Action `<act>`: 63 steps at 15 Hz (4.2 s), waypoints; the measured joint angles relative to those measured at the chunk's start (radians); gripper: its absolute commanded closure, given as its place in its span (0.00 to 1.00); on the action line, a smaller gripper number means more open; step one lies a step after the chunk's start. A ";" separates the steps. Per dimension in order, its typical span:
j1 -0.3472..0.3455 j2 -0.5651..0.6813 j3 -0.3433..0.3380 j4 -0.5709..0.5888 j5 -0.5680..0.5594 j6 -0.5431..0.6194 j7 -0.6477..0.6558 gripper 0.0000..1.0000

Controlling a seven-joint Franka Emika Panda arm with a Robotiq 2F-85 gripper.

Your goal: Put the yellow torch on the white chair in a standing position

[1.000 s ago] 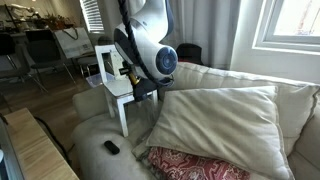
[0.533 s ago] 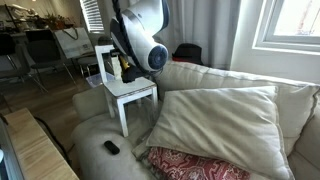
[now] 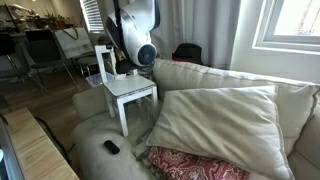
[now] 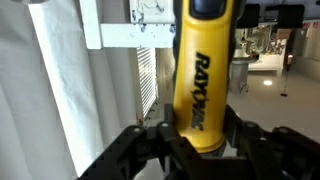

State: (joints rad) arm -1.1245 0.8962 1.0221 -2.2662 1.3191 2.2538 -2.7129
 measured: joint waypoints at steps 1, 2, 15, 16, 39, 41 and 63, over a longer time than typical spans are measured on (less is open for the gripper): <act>0.000 0.029 0.013 0.016 -0.002 0.024 -0.001 0.76; -0.001 0.062 0.027 0.032 -0.015 0.055 -0.001 0.76; 0.005 0.493 0.091 0.100 -0.231 0.398 -0.001 0.76; 0.002 0.515 0.090 0.102 -0.232 0.398 -0.001 0.76; -0.047 0.575 0.036 0.102 -0.296 0.376 -0.001 0.00; -0.047 0.535 0.036 0.088 -0.292 0.384 -0.001 0.00; -0.305 -0.208 0.466 -0.267 -0.002 0.898 0.333 0.00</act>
State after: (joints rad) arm -1.4294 0.6878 1.4882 -2.5332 1.3176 3.1520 -2.3802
